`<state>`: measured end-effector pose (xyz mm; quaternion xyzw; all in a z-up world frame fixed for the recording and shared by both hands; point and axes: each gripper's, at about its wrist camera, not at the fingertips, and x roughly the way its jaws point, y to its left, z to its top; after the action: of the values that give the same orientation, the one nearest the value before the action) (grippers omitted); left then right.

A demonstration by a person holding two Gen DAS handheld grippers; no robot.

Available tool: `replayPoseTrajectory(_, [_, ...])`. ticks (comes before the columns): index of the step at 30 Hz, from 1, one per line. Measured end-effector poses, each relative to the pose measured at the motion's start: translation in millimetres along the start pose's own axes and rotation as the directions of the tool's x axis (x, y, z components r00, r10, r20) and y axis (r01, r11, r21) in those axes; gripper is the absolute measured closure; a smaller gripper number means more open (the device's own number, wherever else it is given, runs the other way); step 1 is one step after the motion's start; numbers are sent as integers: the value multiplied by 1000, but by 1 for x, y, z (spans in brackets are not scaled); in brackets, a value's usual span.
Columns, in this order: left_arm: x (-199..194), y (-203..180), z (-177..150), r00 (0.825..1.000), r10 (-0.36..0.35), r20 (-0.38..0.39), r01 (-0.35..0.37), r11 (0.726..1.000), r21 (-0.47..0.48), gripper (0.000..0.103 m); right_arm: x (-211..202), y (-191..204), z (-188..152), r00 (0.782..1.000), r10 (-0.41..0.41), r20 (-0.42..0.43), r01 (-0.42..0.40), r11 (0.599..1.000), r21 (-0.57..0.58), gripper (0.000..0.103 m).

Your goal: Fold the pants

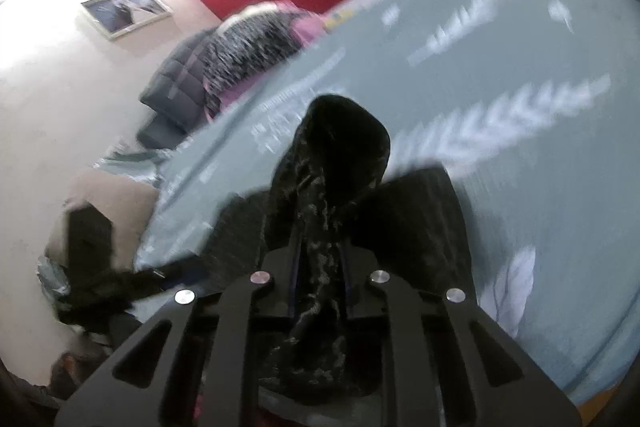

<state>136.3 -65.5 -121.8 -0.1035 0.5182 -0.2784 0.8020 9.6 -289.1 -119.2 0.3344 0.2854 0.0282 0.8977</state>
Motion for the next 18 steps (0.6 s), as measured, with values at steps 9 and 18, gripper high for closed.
replayPoseTrajectory(9, [16,-17,2,1000,12,6,-13,997,80,20,6,-28,16,993,-119,0,119,993,11,87])
replayPoseTrajectory(18, [18,-20,-8,1000,12,-2,-12,992,129,20,-4,-54,-1,977,-211,18,210,977,42,57])
